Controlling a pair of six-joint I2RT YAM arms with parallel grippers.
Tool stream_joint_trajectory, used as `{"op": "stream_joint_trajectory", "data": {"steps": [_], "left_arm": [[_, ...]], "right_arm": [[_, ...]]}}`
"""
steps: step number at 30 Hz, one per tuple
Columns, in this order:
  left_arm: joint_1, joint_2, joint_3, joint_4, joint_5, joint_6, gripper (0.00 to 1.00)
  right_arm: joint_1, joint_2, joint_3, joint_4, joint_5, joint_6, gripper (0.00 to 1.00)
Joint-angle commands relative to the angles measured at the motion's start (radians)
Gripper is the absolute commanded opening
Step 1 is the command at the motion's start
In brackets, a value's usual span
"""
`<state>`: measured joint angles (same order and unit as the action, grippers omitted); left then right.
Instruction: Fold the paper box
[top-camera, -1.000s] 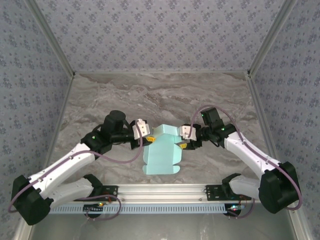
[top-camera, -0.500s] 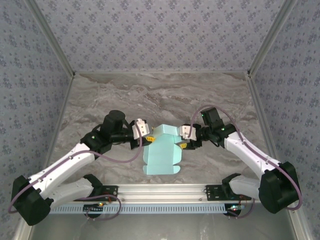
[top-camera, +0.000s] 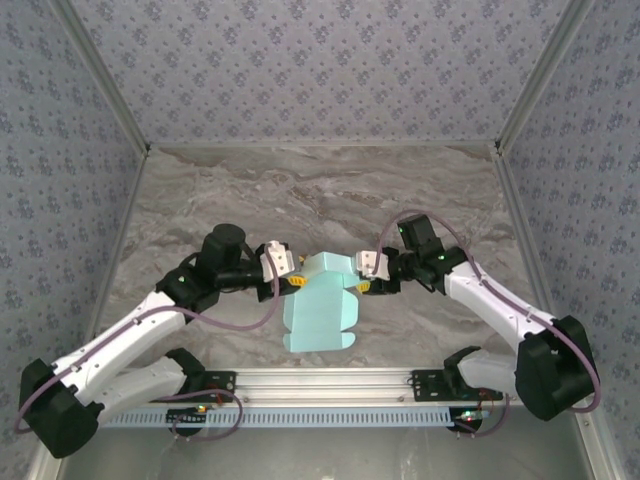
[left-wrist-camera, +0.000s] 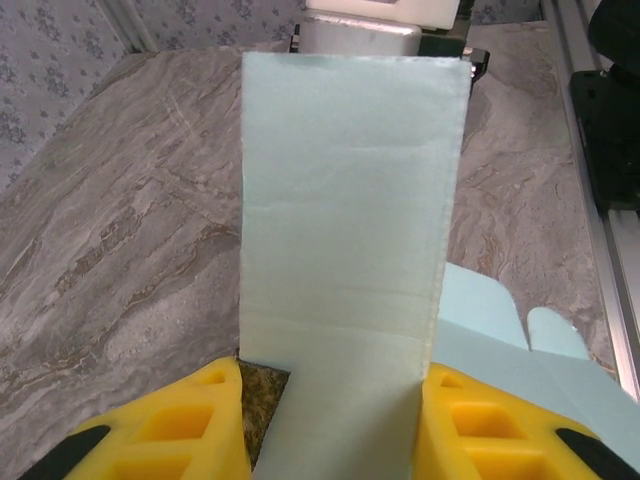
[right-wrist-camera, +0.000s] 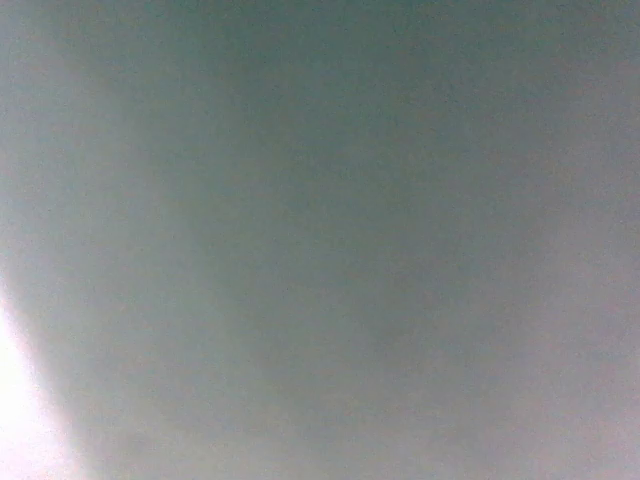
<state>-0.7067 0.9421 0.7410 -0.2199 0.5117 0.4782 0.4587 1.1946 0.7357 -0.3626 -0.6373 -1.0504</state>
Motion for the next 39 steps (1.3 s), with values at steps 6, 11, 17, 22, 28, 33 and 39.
{"op": "stream_joint_trajectory", "data": {"steps": [6,11,17,22,28,33,39], "left_arm": [[0.000,-0.022,0.006,0.077,0.027,-0.015,0.25],[0.006,-0.051,0.032,0.053,-0.027,0.020,0.24],[0.008,-0.089,0.026,0.070,0.071,0.034,0.24],[0.008,-0.126,-0.015,0.129,0.103,0.033,0.24],[0.008,-0.118,-0.024,0.166,0.141,0.018,0.24],[0.007,-0.112,-0.026,0.176,0.154,0.011,0.24],[0.007,-0.108,-0.030,0.189,0.153,0.004,0.25]], "right_arm": [[0.006,-0.085,-0.054,0.058,-0.007,-0.002,0.61],[0.001,-0.103,-0.068,0.050,-0.063,0.009,0.84],[-0.034,-0.128,-0.068,0.087,-0.170,0.027,0.78],[-0.177,-0.196,-0.117,0.216,-0.439,0.137,0.76],[-0.184,-0.202,-0.116,0.220,-0.474,0.142,0.74],[-0.181,-0.194,-0.099,0.189,-0.489,0.125,0.63],[-0.179,-0.191,-0.092,0.165,-0.485,0.101,0.43]]}}
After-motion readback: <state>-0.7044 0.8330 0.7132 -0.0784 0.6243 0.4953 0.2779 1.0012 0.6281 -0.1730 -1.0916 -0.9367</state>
